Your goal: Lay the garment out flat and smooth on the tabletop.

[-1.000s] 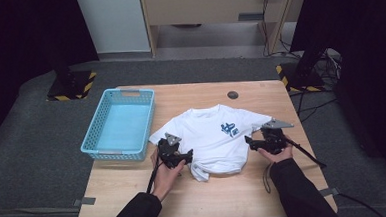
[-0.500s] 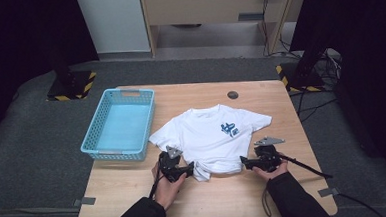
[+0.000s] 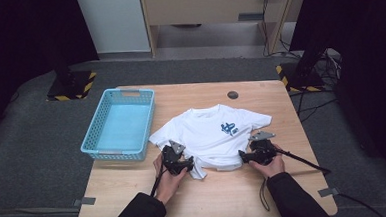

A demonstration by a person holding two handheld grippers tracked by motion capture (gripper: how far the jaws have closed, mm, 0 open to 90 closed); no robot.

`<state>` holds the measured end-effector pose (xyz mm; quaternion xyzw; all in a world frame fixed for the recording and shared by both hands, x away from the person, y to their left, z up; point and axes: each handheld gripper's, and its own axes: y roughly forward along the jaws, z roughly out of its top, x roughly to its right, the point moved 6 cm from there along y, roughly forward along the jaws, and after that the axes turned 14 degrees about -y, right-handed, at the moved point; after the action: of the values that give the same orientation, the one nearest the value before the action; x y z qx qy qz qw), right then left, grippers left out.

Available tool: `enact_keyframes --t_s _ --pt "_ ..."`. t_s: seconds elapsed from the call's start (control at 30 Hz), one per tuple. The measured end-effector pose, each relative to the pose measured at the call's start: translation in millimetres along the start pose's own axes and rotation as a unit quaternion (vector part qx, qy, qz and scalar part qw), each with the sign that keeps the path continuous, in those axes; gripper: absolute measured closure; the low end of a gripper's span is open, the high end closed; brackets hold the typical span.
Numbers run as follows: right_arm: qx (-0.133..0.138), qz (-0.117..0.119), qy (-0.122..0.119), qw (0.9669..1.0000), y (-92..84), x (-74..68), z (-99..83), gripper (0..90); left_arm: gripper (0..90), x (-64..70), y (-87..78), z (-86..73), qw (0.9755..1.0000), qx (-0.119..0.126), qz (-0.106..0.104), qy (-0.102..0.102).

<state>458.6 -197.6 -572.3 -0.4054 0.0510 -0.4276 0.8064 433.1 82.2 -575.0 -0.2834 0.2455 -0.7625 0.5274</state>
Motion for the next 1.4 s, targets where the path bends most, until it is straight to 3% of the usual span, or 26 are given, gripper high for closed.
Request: enact_keyframes --t_s 0.13,0.23,0.3,0.4,0.53,0.67,0.8,0.87,1.1,1.3,1.4 --pt "0.007 -0.003 -0.001 1.0000 -1.2 3.3 3.0 24.1 27.6 0.7 -5.3 2.4 0.9999 0.010 -0.006 -0.013" --pt "0.051 0.020 0.036 0.9978 -15.5 2.6 10.1 22.9 25.7 7.8 -20.0 3.0 0.9994 0.021 -0.019 -0.019" --pt "0.065 0.031 0.046 0.9963 -23.9 -1.3 11.6 21.1 24.0 13.7 -29.8 -1.0 0.9993 0.020 -0.026 -0.017" --pt "0.063 0.043 0.028 0.9967 -32.2 -15.3 10.0 18.9 22.9 21.9 -38.9 -11.6 0.9992 0.015 -0.034 -0.014" --pt "0.065 0.060 0.012 0.9960 -35.8 -34.1 13.5 16.5 21.9 33.7 -35.6 -20.1 0.9993 0.003 -0.036 0.003" --pt "0.046 0.074 -0.008 0.9962 -27.5 -47.5 13.2 14.9 21.3 42.1 -29.3 -24.9 0.9991 -0.008 -0.035 0.021" --pt "0.026 0.072 -0.029 0.9966 -17.9 -54.8 11.8 14.9 21.2 42.7 -23.5 -30.0 0.9986 -0.018 -0.020 0.045" --pt "0.017 0.066 -0.037 0.9970 -13.0 -55.9 11.1 14.9 20.2 41.8 -21.7 -31.6 0.9986 -0.020 -0.022 0.044" --pt "0.009 0.040 -0.030 0.9987 -3.7 -39.0 12.7 14.4 19.6 35.2 -23.3 -30.5 0.9963 -0.044 -0.045 0.058" --pt "0.018 0.023 0.019 0.9994 -5.4 -10.6 10.9 15.0 19.5 22.0 -28.8 -28.0 0.9903 -0.086 -0.061 0.091" --pt "0.025 0.019 0.036 0.9988 -8.9 -3.4 9.9 15.3 19.5 15.8 -29.8 -26.2 0.9919 -0.085 -0.047 0.082"
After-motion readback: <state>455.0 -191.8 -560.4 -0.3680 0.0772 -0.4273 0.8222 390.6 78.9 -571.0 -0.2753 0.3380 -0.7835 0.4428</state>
